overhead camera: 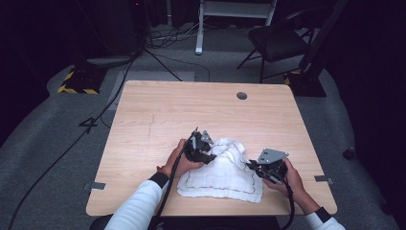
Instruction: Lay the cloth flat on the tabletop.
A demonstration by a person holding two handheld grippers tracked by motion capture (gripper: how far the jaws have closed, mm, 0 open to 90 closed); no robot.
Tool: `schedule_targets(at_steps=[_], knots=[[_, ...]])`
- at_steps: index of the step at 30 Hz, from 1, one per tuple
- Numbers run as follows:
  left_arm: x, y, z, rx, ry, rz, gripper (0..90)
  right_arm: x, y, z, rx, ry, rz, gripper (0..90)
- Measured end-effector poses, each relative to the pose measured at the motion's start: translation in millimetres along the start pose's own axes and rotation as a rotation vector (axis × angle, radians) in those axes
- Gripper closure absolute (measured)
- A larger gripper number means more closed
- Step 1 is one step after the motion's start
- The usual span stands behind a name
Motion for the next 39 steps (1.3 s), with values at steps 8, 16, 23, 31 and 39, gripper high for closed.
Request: schedule_targets(at_steps=[8, 16, 23, 31, 39], knots=[[-4.1, -5.8, 30.6, -0.046, 0.066, -0.043, 82.7, -0.4, 26.2, 14.0, 0.033, 0.048, -0.077, 85.5], [-14.2, -8.9, 84.7, -0.142, 0.177, -0.031, 82.2, -18.3, 60.1, 40.3, 0.077, 0.142, -0.162, 86.0], [-13.1, -26.3, 85.9, -0.177, 0.137, -0.054, 84.0, -49.5, 83.5, 45.1, 0.123, 0.195, -0.178, 86.2], [-19.3, -72.4, 54.1, -0.263, 0.088, 0.016, 76.7, -62.4, 118.2, -12.0, 0.198, 0.087, -0.208, 84.6], [-9.2, -84.2, 33.7, -0.252, 0.045, 0.115, 32.5, -40.1, 136.4, -65.1, 0.255, -0.08, -0.285, 44.3]])
Point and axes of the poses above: each handheld gripper's, and its own axes: z roughly backward along the jaws, x roughly out of its underside, y roughly to its right, the point moved 6 cm from there along -z, roughly forward along the jaws, and after that the axes turned 7 degrees about x, right-handed, at the moved point
